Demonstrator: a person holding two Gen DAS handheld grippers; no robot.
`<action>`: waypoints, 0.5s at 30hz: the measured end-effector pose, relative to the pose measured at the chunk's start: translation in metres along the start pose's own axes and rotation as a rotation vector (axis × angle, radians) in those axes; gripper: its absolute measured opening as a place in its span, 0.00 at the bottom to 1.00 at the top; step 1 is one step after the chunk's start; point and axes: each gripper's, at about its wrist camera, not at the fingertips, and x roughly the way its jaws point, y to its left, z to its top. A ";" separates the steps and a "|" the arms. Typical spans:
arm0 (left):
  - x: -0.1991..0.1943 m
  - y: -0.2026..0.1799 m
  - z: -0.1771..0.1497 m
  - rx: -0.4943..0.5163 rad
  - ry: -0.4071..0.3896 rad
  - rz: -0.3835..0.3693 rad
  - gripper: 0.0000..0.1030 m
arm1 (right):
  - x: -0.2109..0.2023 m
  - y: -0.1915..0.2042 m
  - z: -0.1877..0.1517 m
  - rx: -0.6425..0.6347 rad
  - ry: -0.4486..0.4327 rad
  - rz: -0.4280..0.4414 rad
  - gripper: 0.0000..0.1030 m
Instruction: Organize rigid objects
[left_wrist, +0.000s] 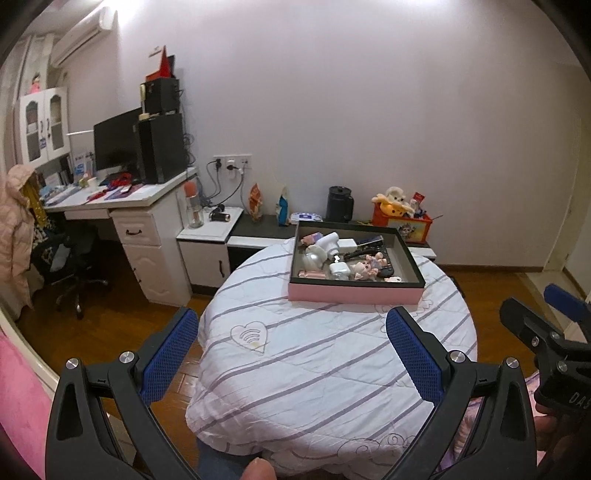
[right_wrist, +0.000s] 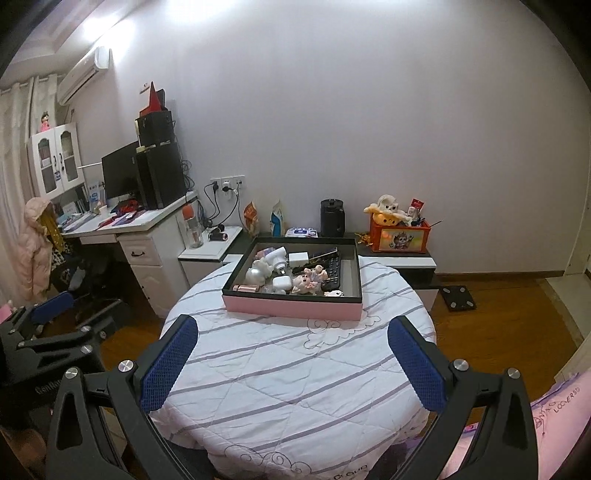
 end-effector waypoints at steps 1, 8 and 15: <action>-0.002 0.002 0.000 -0.002 -0.002 0.009 1.00 | 0.000 0.000 0.000 0.000 0.000 0.001 1.00; -0.012 0.010 -0.001 -0.020 -0.026 0.023 1.00 | -0.006 0.003 0.000 -0.010 -0.005 0.002 1.00; -0.012 0.010 -0.002 -0.020 -0.025 0.023 1.00 | -0.007 0.010 0.000 -0.022 -0.004 0.003 1.00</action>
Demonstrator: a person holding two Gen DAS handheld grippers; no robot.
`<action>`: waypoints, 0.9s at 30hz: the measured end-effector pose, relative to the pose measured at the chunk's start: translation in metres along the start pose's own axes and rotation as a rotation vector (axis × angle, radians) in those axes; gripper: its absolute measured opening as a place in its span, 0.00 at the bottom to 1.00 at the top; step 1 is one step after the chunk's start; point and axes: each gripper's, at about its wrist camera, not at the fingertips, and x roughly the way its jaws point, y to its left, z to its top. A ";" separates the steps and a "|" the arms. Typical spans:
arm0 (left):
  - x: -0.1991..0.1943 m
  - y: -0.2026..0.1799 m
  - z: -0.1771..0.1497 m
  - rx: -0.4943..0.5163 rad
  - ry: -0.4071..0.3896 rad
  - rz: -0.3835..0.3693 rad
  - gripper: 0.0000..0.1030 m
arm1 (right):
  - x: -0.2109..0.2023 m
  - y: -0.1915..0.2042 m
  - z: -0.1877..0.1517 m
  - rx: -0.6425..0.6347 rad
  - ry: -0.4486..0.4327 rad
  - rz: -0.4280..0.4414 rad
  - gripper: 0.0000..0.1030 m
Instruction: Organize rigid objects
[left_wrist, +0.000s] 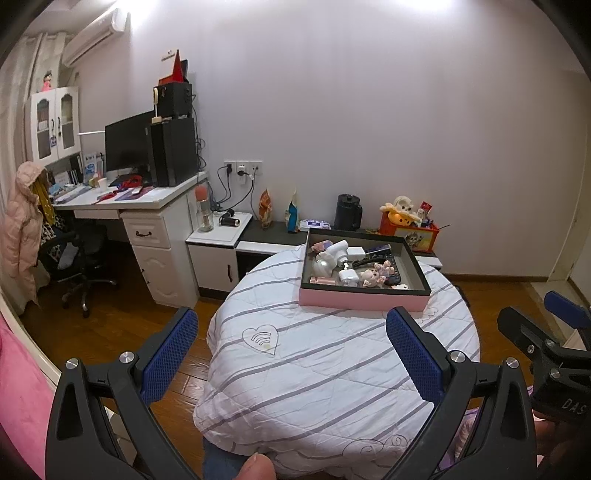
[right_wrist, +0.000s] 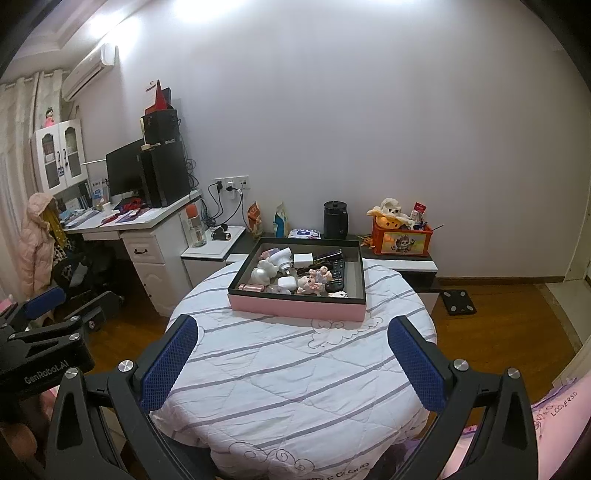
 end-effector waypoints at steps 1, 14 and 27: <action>0.000 0.000 0.000 0.000 0.000 -0.003 1.00 | 0.000 0.001 0.000 -0.001 0.000 -0.002 1.00; 0.007 -0.003 0.005 -0.014 0.040 -0.055 1.00 | 0.003 0.003 0.000 0.002 0.005 -0.007 1.00; 0.021 -0.010 0.005 0.007 0.060 -0.052 1.00 | 0.009 -0.003 -0.001 0.014 0.021 -0.012 1.00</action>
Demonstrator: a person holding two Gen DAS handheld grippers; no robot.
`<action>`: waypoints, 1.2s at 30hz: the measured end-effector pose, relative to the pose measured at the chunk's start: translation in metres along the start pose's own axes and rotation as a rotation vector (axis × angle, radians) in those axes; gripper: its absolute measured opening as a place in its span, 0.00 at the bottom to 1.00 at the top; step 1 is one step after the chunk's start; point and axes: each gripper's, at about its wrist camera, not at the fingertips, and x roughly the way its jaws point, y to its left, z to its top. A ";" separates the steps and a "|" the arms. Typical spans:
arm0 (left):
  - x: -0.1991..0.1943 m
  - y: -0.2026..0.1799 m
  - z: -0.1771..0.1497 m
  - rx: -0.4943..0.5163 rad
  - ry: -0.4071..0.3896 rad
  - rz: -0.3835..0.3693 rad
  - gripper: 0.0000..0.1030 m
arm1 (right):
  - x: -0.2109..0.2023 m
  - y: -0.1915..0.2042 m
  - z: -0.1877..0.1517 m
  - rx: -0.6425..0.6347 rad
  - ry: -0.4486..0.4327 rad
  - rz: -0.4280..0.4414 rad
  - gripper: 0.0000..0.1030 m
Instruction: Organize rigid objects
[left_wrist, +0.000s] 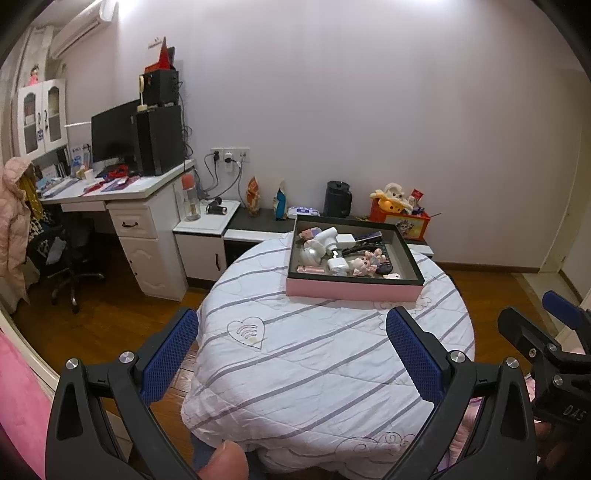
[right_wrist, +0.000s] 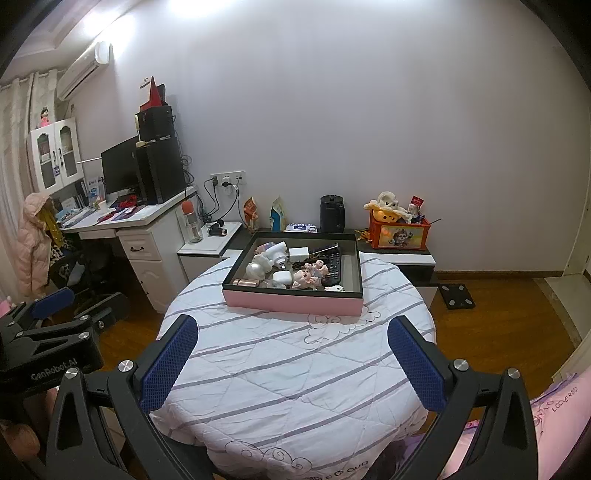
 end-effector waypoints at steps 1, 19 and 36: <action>0.001 0.000 0.000 -0.004 0.003 -0.004 1.00 | 0.001 -0.001 0.000 0.002 0.001 0.000 1.00; 0.011 -0.001 0.002 0.011 0.006 0.004 1.00 | 0.007 -0.003 -0.002 0.012 0.019 0.001 1.00; 0.017 0.002 0.007 0.003 0.013 -0.026 1.00 | 0.019 -0.005 -0.004 0.019 0.033 -0.004 1.00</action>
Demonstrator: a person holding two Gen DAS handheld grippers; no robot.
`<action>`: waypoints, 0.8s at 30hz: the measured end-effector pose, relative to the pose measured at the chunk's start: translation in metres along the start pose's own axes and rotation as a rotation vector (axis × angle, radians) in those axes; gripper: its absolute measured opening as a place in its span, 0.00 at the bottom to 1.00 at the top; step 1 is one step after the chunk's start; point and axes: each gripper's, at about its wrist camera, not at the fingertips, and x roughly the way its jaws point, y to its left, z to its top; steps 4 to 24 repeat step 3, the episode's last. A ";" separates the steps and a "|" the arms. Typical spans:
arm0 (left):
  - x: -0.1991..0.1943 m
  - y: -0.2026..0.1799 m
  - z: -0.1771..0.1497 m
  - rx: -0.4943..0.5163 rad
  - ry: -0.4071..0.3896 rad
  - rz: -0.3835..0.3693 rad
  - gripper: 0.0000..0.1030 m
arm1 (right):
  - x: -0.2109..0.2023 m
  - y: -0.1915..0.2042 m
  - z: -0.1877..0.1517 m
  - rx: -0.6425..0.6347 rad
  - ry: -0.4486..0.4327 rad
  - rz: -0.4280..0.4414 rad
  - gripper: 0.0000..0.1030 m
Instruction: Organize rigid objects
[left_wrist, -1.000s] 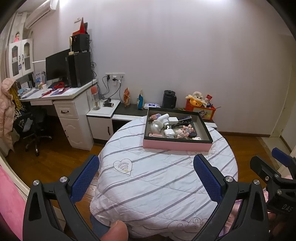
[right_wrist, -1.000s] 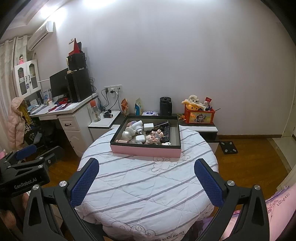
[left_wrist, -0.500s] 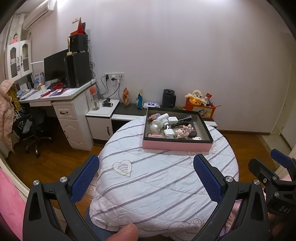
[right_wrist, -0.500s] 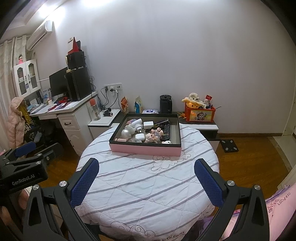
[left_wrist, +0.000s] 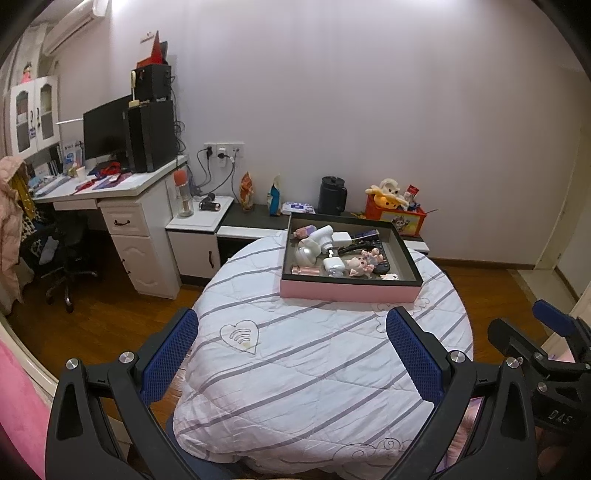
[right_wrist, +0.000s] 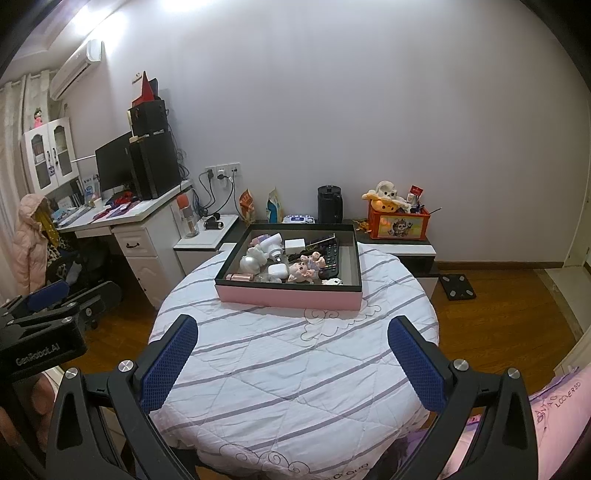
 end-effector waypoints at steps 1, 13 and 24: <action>0.000 0.000 0.000 0.000 -0.001 -0.003 1.00 | 0.001 0.000 0.000 0.000 0.002 0.000 1.00; 0.001 0.001 0.000 -0.002 0.003 -0.003 1.00 | 0.003 0.000 -0.001 0.000 0.006 -0.001 1.00; 0.001 0.001 0.000 -0.002 0.003 -0.003 1.00 | 0.003 0.000 -0.001 0.000 0.006 -0.001 1.00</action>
